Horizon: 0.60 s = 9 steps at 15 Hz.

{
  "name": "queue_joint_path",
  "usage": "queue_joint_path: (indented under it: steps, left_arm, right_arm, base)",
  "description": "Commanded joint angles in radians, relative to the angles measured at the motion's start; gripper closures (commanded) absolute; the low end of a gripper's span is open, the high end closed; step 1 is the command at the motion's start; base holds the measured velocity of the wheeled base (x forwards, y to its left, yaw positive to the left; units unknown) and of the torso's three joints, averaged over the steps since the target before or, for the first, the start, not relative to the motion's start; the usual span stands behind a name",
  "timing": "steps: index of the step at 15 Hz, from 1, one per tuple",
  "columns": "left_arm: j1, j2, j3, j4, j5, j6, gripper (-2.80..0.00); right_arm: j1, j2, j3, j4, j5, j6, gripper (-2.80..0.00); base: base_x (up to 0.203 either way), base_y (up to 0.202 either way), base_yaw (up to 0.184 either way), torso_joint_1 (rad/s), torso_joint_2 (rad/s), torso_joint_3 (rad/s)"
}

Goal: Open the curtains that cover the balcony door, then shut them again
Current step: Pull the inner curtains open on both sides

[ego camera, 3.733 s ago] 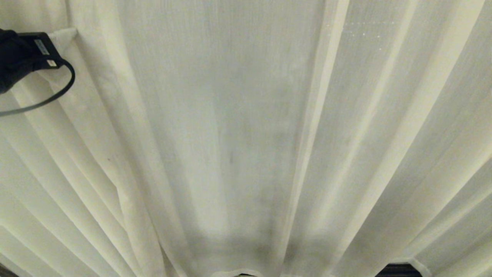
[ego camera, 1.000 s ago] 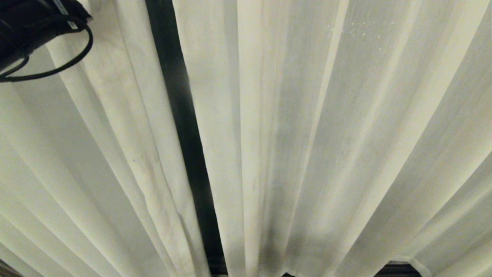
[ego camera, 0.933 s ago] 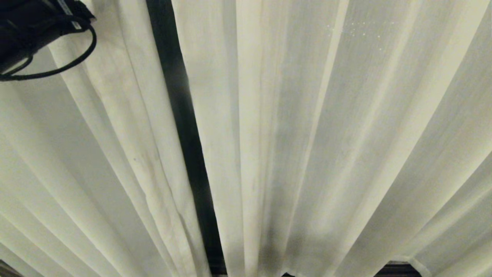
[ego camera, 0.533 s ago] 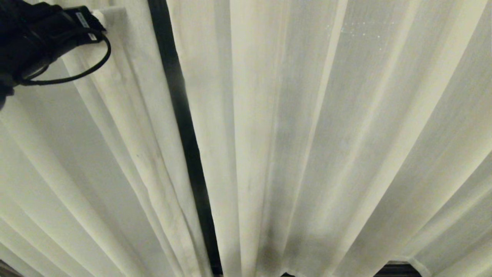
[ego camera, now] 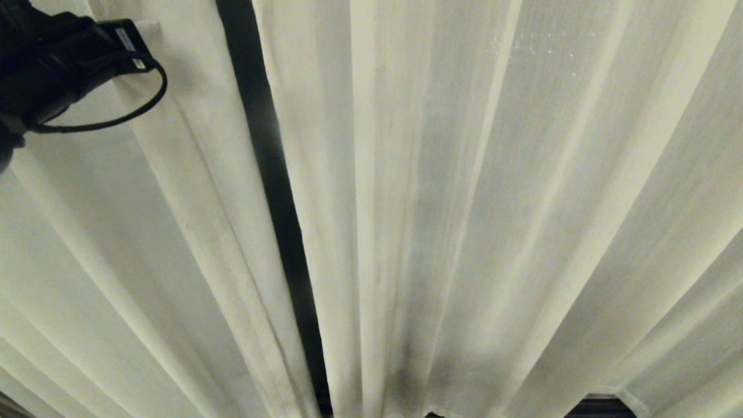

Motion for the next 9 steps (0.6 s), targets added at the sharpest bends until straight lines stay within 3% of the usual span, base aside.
queue_joint_path:
  steps: [1, 4, 9]
  left_arm:
    - [0.035, -0.011, 0.005, -0.003, 0.003, 0.012, 0.00]
    - [0.090, -0.020, 0.006, -0.003, 0.001, 0.013, 0.00]
    - [0.096, -0.037, 0.009, -0.003, -0.005, 0.012, 0.00]
  right_arm:
    - [0.000, 0.001, 0.000, -0.001, 0.000, 0.000, 0.00]
    - [0.000, 0.000, 0.000, -0.001, 0.000, 0.000, 0.00]
    - [0.000, 0.000, 0.000, -0.001, 0.000, 0.000, 0.00]
  base:
    - [0.000, 0.000, 0.000, 0.000, 0.00, 0.000]
    - [0.000, 0.000, 0.000, 0.000, 0.00, 0.000]
    - [0.000, 0.000, 0.000, 0.000, 0.00, 0.000]
